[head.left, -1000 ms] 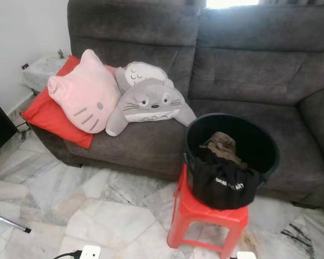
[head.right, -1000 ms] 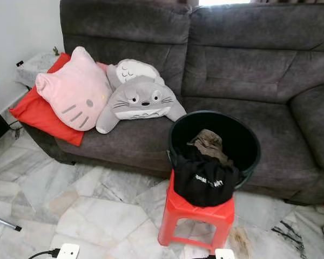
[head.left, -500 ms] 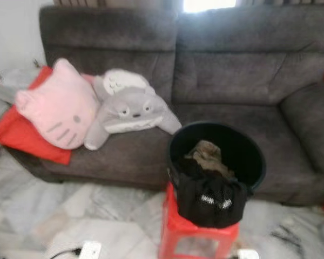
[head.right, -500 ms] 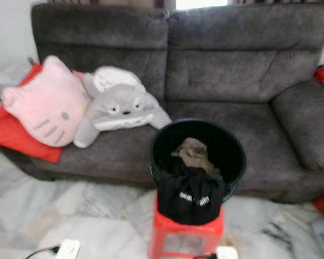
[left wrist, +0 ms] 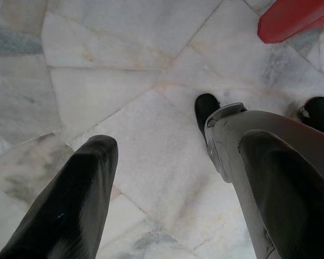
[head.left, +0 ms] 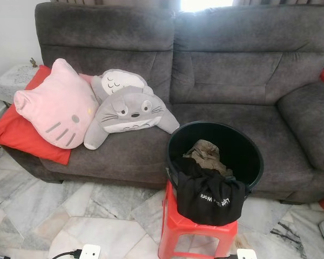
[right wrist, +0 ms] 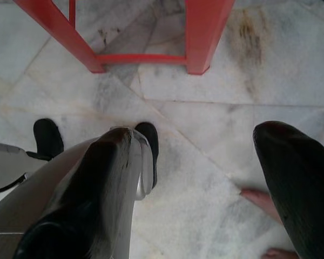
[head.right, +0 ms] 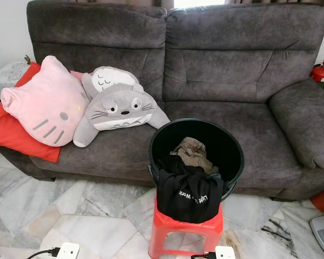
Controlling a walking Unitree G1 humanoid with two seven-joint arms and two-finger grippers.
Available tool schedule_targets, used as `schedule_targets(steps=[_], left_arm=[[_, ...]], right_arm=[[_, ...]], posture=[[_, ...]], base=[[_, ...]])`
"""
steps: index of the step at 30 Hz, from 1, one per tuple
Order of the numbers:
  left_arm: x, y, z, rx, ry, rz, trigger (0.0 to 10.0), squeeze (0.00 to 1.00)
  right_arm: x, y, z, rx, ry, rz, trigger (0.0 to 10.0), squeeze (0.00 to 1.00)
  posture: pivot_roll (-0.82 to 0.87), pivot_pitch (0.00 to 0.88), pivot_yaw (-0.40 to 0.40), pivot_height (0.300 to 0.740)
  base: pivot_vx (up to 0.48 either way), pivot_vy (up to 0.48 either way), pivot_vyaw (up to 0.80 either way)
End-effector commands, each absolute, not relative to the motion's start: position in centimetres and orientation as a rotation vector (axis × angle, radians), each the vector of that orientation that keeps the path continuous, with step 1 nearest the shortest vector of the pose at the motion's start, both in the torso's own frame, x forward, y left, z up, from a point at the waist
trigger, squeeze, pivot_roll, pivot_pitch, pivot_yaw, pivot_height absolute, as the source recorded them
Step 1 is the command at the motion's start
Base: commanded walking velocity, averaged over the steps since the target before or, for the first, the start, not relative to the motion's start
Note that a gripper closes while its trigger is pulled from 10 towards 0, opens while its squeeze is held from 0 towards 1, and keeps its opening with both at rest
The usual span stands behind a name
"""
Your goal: Hang hanger
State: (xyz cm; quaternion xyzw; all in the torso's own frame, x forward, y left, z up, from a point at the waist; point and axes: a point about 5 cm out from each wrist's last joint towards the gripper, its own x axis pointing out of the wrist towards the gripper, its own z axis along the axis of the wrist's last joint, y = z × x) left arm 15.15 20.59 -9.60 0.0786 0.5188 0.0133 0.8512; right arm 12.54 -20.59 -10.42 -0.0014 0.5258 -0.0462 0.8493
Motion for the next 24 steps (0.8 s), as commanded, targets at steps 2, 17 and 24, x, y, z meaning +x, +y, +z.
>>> schedule_targets(steps=[2,17,24], left_arm=[[14.8,20.8,-9.7,0.171,1.104,0.033,10.0,0.0],[15.1,21.1,-9.5,0.197,1.1,0.028,10.0,0.0],[15.5,21.3,-9.4,0.211,1.093,0.024,10.0,0.0]], right_arm=[[12.8,-20.7,-10.2,-0.019,1.069,-0.099,10.0,0.0],[15.9,-22.4,-6.5,-0.097,0.601,-0.115,10.0,0.0],[15.5,-21.5,-4.9,-0.134,0.468,-0.068,10.0,0.0]], posture=[[-0.15,0.0,0.019,0.74],[-0.2,0.0,0.045,0.74],[-0.22,0.0,0.064,0.74]], base=[[0.0,0.0,0.0],[0.0,0.0,0.0],[0.0,0.0,0.0]])
